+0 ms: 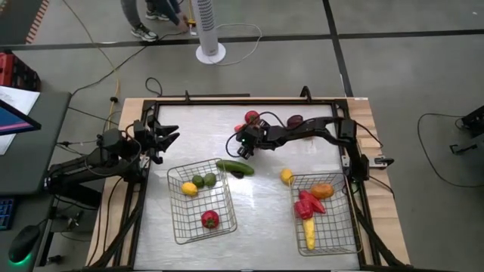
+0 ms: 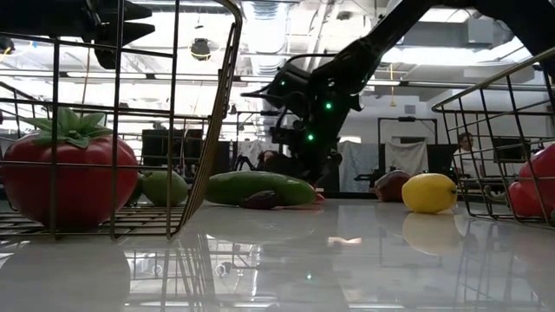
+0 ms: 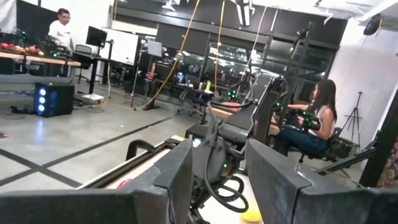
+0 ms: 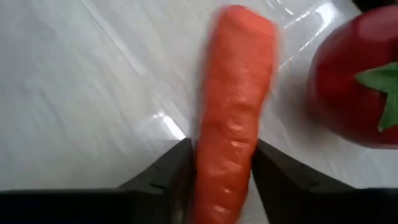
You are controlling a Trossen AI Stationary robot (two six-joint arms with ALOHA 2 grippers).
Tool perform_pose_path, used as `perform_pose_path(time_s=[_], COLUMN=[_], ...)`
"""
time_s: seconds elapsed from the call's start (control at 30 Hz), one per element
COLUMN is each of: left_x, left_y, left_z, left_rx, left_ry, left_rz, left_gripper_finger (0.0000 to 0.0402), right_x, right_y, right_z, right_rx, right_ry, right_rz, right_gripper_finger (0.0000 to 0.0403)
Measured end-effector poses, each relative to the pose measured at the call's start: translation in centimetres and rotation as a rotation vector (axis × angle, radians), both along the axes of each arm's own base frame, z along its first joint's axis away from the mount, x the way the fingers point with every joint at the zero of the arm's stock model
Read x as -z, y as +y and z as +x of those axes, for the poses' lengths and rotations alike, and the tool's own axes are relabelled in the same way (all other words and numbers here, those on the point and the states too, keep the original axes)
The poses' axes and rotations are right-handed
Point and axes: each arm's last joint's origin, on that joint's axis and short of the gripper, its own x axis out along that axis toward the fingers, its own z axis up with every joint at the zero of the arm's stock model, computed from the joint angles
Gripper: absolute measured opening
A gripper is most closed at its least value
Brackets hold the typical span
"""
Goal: Sort produce into baskets
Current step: Put the orange carrot into the right wire basket
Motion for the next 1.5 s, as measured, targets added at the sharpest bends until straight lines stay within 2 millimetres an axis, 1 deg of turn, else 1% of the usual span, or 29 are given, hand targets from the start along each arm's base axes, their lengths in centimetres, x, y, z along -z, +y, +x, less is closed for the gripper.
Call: perform_pose_path(time_s=[0.13, 0.27, 0.37, 0.47, 0.53, 0.63, 0.67, 0.8, 0.9, 1.0, 1.13, 1.27, 1.33, 1.43, 1.5], left_x=[0.0, 0.0, 0.0, 0.0, 0.0, 0.1, 0.2, 0.2, 0.2, 0.2, 0.2, 0.2, 0.2, 0.2, 0.2], left_y=[0.0, 0.0, 0.0, 0.0, 0.0, 0.0, 0.0, 0.0, 0.0, 0.0, 0.0, 0.0, 0.0, 0.0, 0.0], left_z=[0.0, 0.0, 0.0, 0.0, 0.0, 0.0, 0.0, 0.0, 0.0, 0.0, 0.0, 0.0, 0.0, 0.0, 0.0], left_rx=[0.000, 0.000, 0.000, 0.000, 0.001, 0.002, 0.002, 0.005, 0.005, 0.009, 0.011, 0.011, 0.005, 0.004, 0.004], left_ry=[0.000, 0.000, 0.000, 0.000, 0.004, 0.011, 0.014, 0.017, 0.017, 0.011, 0.008, 0.008, 0.007, 0.007, 0.008], left_rz=[-0.001, -0.001, -0.001, -0.002, -0.003, -0.006, -0.008, -0.018, -0.020, -0.040, -0.051, -0.052, -0.055, -0.056, -0.056], left_gripper_finger=[0.0133, 0.0133, 0.0133, 0.0133, 0.0133, 0.0133, 0.0133, 0.0133, 0.0133, 0.0133, 0.0133, 0.0133, 0.0133, 0.0133, 0.0133], right_x=[-0.1, -0.1, -1.1, -3.1, -5.1, -8.2, -9.2, -12.2, -13.3, -13.8, -14.8, -16.0, -16.2, -15.8, -15.2], right_y=[0.5, 1.2, 2.5, 4.4, 6.0, 8.8, 9.8, 13.8, 16.3, 18.1, 19.6, 21.1, 21.8, 22.5, 22.6], right_z=[0.2, 0.1, 0.0, 0.1, 0.1, -0.7, -1.3, -3.8, -6.1, -8.7, -12.4, -15.3, -16.8, -19.1, -20.5], right_rx=[-0.042, -0.072, -0.105, -0.156, -0.184, -0.223, -0.238, -0.311, -0.343, -0.329, -0.291, -0.319, -0.348, -0.346, -0.311], right_ry=[0.012, 0.051, 0.109, 0.121, 0.110, 0.094, 0.088, 0.092, 0.118, 0.136, 0.138, 0.049, 0.019, -0.003, -0.019], right_rz=[-0.020, -0.008, 0.010, 0.021, -0.001, -0.049, -0.056, -0.045, -0.023, 0.011, 0.050, 0.067, 0.082, 0.119, 0.153], right_gripper_finger=[0.0119, 0.0117, 0.0117, 0.0117, 0.0122, 0.0131, 0.0131, 0.0130, 0.0133, 0.0137, 0.0139, 0.0139, 0.0139, 0.0139, 0.0141])
